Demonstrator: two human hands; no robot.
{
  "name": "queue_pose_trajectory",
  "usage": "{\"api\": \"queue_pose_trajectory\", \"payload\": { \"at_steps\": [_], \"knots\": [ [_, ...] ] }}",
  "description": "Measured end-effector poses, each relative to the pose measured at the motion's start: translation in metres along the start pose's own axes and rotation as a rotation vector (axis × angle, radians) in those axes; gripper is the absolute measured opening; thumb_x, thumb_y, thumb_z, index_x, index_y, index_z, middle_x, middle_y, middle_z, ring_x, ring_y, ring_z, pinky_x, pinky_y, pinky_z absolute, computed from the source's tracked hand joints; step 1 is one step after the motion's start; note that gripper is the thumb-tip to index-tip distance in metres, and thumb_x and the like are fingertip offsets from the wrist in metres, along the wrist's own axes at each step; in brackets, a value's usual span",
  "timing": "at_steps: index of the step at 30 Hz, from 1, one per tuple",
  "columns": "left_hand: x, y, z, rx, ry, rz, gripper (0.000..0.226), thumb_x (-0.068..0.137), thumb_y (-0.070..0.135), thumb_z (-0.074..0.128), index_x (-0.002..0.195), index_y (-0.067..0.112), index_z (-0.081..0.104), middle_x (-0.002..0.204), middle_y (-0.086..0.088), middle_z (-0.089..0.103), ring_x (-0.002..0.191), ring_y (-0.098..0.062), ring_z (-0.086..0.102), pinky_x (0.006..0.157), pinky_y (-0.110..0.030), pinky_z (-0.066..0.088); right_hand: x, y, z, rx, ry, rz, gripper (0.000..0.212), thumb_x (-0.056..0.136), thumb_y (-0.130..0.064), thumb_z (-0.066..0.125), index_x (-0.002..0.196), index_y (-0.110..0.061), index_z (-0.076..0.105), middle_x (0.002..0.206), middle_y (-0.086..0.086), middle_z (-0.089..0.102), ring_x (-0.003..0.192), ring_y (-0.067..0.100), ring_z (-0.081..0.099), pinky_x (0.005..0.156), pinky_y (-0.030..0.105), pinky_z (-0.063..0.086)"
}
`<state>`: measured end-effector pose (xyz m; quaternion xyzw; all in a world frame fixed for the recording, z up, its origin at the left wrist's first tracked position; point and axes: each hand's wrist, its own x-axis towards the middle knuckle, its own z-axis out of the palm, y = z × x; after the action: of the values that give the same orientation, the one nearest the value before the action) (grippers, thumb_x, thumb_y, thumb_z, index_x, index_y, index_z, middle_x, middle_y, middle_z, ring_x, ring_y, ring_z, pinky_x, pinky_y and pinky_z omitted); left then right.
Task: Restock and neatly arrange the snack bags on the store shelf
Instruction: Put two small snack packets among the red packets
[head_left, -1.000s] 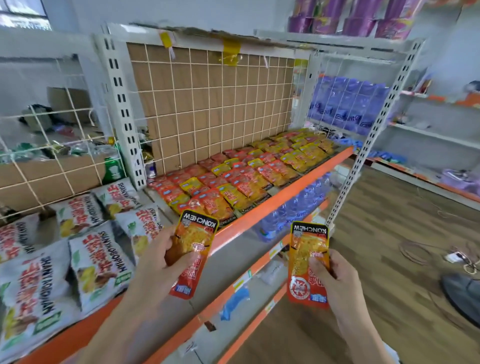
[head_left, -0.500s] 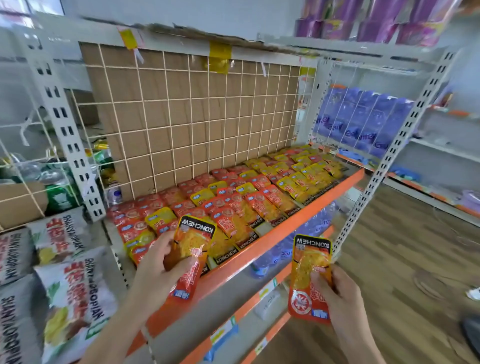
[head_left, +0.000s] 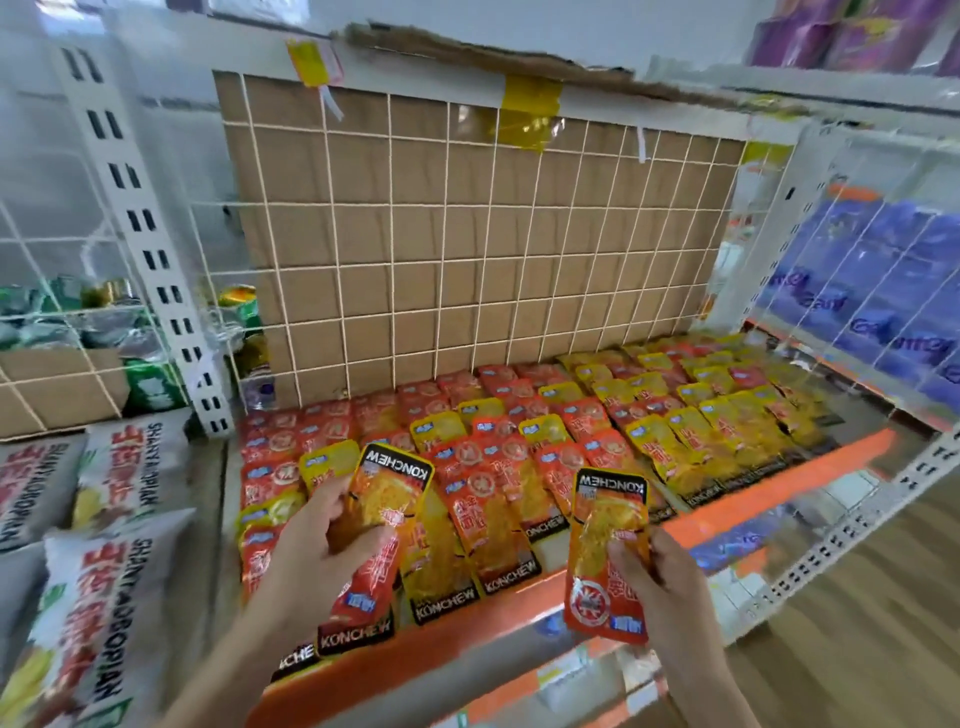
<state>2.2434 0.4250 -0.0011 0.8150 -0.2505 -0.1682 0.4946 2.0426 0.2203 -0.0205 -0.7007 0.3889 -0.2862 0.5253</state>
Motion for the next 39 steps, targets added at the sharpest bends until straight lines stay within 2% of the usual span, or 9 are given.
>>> {"api": "queue_pose_trajectory", "payload": {
  "at_steps": [6, 9, 14, 18, 22, 26, 32, 36, 39],
  "knots": [
    [-0.003, 0.012, 0.017, 0.037, 0.18, -0.107, 0.077, 0.077, 0.027, 0.068, 0.144, 0.017, 0.031, 0.12, 0.012, 0.046, 0.112, -0.006, 0.037, 0.097, -0.034, 0.037, 0.061, 0.0, 0.006, -0.075, -0.204, -0.067, 0.043, 0.069, -0.058, 0.065, 0.072, -0.018, 0.052, 0.06, 0.001, 0.051, 0.058, 0.014, 0.051, 0.056, 0.028, 0.042],
    [-0.005, 0.015, 0.025, 0.071, 0.261, -0.138, 0.073, 0.078, 0.023, 0.07, 0.142, 0.017, 0.035, 0.118, 0.009, 0.048, 0.111, -0.008, 0.04, 0.098, -0.035, 0.037, 0.087, 0.008, 0.015, -0.161, -0.293, -0.134, 0.034, 0.082, -0.036, 0.068, 0.075, -0.009, 0.049, 0.06, -0.007, 0.039, 0.055, 0.004, 0.037, 0.05, 0.015, 0.028],
    [-0.014, 0.016, 0.031, 0.045, 0.285, -0.172, 0.069, 0.079, -0.002, 0.067, 0.137, 0.019, 0.037, 0.124, 0.001, 0.052, 0.098, -0.001, 0.052, 0.077, -0.007, 0.037, 0.1, 0.011, 0.036, -0.332, -0.431, -0.163, 0.071, 0.072, -0.063, 0.059, 0.122, -0.012, 0.052, 0.096, -0.005, 0.057, 0.09, 0.015, 0.054, 0.078, 0.028, 0.043],
    [-0.017, 0.02, 0.025, -0.006, 0.306, -0.154, 0.064, 0.069, 0.003, 0.076, 0.122, 0.023, 0.048, 0.093, 0.019, 0.061, 0.075, 0.016, 0.058, 0.065, -0.003, 0.042, 0.094, 0.005, 0.04, -0.431, -0.407, -0.24, 0.066, 0.082, -0.034, 0.067, 0.139, -0.02, 0.037, 0.124, 0.0, 0.057, 0.114, 0.019, 0.053, 0.097, 0.032, 0.041],
    [-0.016, 0.016, 0.014, -0.006, 0.337, -0.161, 0.046, 0.043, 0.047, 0.071, 0.088, 0.048, 0.063, 0.076, 0.015, 0.07, 0.074, -0.002, 0.062, 0.075, -0.024, 0.049, 0.092, 0.001, 0.04, -0.539, -0.343, -0.37, 0.05, 0.083, -0.03, 0.066, 0.129, -0.022, 0.047, 0.118, -0.008, 0.046, 0.108, 0.011, 0.051, 0.084, 0.021, 0.042],
    [-0.011, 0.022, 0.008, -0.027, 0.26, -0.122, 0.036, 0.056, 0.029, 0.079, 0.089, 0.036, 0.067, 0.078, 0.0, 0.07, 0.066, -0.004, 0.061, 0.064, -0.021, 0.05, 0.088, -0.006, 0.046, -0.46, -0.275, -0.502, 0.039, 0.08, -0.031, 0.069, 0.116, -0.024, 0.056, 0.108, -0.014, 0.049, 0.1, 0.005, 0.053, 0.076, 0.014, 0.036],
    [0.0, 0.04, 0.011, 0.079, -0.047, -0.037, 0.033, 0.074, 0.015, 0.076, 0.095, 0.037, 0.064, 0.071, 0.03, 0.065, 0.07, 0.008, 0.062, 0.061, -0.007, 0.044, 0.066, -0.047, 0.073, -0.109, -0.744, -0.325, 0.057, 0.064, -0.076, 0.057, 0.11, -0.043, 0.057, 0.101, -0.02, 0.063, 0.095, -0.008, 0.058, 0.084, 0.014, 0.047],
    [0.005, 0.039, 0.015, 0.029, -0.046, -0.021, 0.038, 0.072, 0.019, 0.078, 0.102, 0.036, 0.064, 0.088, 0.012, 0.069, 0.078, 0.001, 0.066, 0.065, -0.013, 0.049, 0.063, -0.057, 0.08, -0.15, -0.773, -0.335, 0.012, 0.08, -0.037, 0.067, 0.087, -0.029, 0.062, 0.082, -0.015, 0.064, 0.08, -0.009, 0.057, 0.07, 0.007, 0.041],
    [0.009, 0.031, 0.017, -0.22, 0.12, -0.059, 0.043, 0.069, 0.022, 0.076, 0.109, 0.028, 0.06, 0.089, -0.005, 0.068, 0.08, -0.013, 0.068, 0.068, -0.027, 0.056, 0.064, -0.052, 0.082, -0.016, -0.621, -0.218, 0.008, 0.081, -0.022, 0.069, 0.079, -0.022, 0.061, 0.076, -0.009, 0.065, 0.077, -0.001, 0.059, 0.067, 0.009, 0.041]
  ]
}}
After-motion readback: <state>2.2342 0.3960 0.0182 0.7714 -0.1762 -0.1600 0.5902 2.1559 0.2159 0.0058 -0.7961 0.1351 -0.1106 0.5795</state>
